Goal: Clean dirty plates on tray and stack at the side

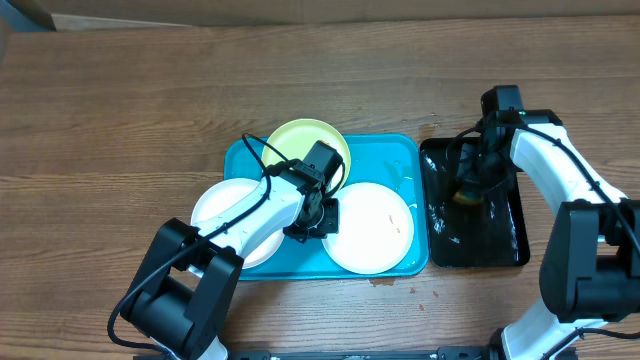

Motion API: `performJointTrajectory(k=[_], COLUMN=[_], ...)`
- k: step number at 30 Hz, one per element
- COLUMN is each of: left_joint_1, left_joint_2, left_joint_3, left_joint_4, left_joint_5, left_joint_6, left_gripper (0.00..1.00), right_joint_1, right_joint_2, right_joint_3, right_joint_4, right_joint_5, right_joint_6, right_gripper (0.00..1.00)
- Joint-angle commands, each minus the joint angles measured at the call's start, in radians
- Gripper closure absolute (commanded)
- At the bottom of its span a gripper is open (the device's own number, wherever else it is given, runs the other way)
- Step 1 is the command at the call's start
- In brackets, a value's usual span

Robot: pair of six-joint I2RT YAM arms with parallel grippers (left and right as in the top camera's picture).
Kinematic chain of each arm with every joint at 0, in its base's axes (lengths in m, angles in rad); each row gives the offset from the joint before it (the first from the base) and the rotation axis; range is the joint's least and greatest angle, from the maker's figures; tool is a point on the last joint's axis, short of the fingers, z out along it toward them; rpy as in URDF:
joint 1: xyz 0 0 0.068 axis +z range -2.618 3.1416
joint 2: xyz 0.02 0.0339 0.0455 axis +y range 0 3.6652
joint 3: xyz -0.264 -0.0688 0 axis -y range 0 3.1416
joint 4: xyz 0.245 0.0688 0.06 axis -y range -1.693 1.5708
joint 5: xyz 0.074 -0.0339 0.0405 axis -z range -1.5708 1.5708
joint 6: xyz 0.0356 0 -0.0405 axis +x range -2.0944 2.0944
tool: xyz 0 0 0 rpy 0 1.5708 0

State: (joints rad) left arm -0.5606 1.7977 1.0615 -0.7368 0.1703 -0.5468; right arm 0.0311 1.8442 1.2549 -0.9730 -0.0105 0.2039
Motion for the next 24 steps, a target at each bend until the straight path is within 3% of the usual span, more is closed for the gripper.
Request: performJointTrajectory(k=[1,3,6,10,15,24], left_joint_1=[0.002,0.002,0.002,0.002,0.002,0.002], left_joint_2=[0.009,0.009,0.009,0.009,0.009,0.009], left_joint_3=[0.008,0.008,0.008,0.008,0.008,0.008], left_joint_4=[-0.008,-0.008,-0.007,-0.007,-0.008,-0.006], left_joint_5=[0.003,0.003,0.003,0.003,0.003,0.004], left_joint_6=[0.008,0.008,0.008,0.008,0.008,0.008], left_gripper=[0.88,0.78,0.76,0.73,0.73,0.82], right_joint_1=[0.05,0.077,0.109,0.111,0.111,0.111], right_joint_2=[0.002,0.002,0.002,0.002,0.002,0.002], right_joint_3=[0.016,0.016,0.016,0.016,0.016,0.016], right_joint_4=[-0.017,-0.038,-0.074,-0.07,-0.056,-0.03], right_joint_5=[0.011,0.05,0.222,0.167,0.121,0.122], right_joint_6=[-0.017,-0.016,0.06,0.064,0.044,0.024], right_gripper=[0.96,0.96,0.96,0.96,0.96,0.96])
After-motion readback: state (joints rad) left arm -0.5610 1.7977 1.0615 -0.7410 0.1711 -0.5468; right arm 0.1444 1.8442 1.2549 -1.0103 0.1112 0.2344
